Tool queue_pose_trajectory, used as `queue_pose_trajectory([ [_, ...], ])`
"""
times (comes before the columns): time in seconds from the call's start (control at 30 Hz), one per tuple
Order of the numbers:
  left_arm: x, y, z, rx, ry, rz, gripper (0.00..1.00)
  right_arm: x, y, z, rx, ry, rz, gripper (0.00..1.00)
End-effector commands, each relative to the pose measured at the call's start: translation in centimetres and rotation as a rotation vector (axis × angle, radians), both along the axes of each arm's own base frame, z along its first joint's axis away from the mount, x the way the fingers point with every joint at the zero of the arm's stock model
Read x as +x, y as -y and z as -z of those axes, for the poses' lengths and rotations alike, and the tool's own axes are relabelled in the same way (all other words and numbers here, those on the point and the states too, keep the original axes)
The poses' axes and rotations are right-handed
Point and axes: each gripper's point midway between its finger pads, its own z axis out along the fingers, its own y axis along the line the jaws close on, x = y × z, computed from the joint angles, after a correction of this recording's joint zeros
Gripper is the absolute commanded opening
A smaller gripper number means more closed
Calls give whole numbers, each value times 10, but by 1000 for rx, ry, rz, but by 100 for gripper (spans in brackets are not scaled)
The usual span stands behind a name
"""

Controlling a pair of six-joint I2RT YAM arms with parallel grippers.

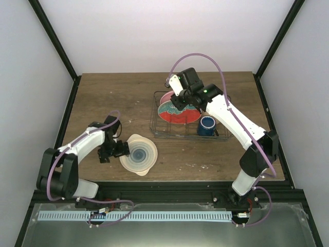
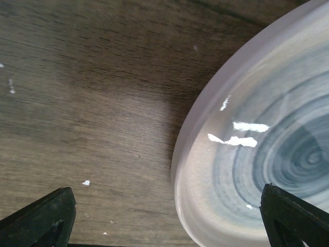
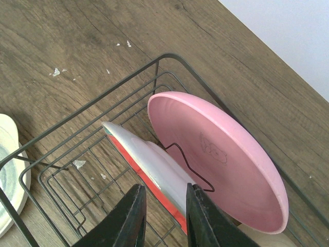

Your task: Load the mixed dishes into the dish rack

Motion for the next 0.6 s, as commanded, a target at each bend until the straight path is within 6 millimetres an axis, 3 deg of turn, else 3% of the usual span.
queue_pose_trajectory([
  [0.0,9,0,9,36,-11,32,97,-1,0,-17,23,22,26,24],
  [0.17,13,5,16,15,-8,31,86,1,2,-14,8,25,32,24],
  [0.33,16,11,25,-15,-14,31,64,2,4,-10,-13,22,36,24],
  [0.57,16,13,39,-22,-29,34,42,5,4,-7,-30,18,38,24],
])
